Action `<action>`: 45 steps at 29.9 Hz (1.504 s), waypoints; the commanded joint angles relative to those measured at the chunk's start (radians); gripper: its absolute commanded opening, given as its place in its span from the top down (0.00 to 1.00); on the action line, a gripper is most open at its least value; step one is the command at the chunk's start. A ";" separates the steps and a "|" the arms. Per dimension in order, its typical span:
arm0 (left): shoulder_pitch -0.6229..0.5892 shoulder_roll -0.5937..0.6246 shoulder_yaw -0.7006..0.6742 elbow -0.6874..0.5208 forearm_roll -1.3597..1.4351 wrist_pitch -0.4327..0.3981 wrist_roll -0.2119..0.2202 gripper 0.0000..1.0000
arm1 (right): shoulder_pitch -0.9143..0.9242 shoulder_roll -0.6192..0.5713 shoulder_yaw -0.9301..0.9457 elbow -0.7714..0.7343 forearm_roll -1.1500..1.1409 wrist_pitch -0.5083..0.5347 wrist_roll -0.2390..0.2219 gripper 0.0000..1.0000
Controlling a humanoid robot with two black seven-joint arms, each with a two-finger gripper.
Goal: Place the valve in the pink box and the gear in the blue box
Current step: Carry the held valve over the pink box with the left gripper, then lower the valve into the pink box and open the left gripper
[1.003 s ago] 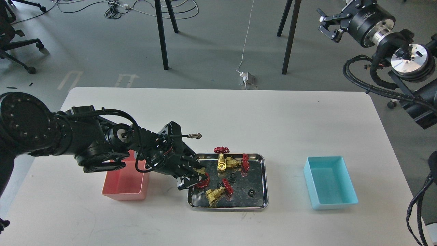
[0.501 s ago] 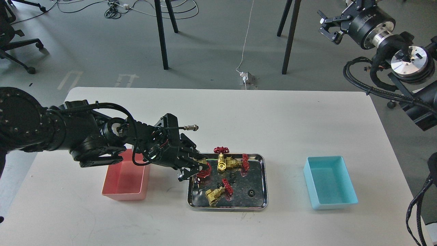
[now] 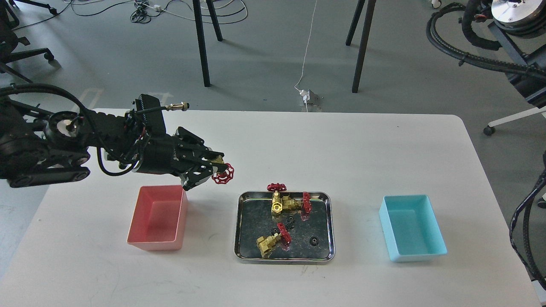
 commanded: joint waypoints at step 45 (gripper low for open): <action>0.351 0.031 -0.092 0.227 0.186 -0.044 0.000 0.64 | -0.174 -0.078 0.038 0.055 -0.006 0.011 0.002 0.00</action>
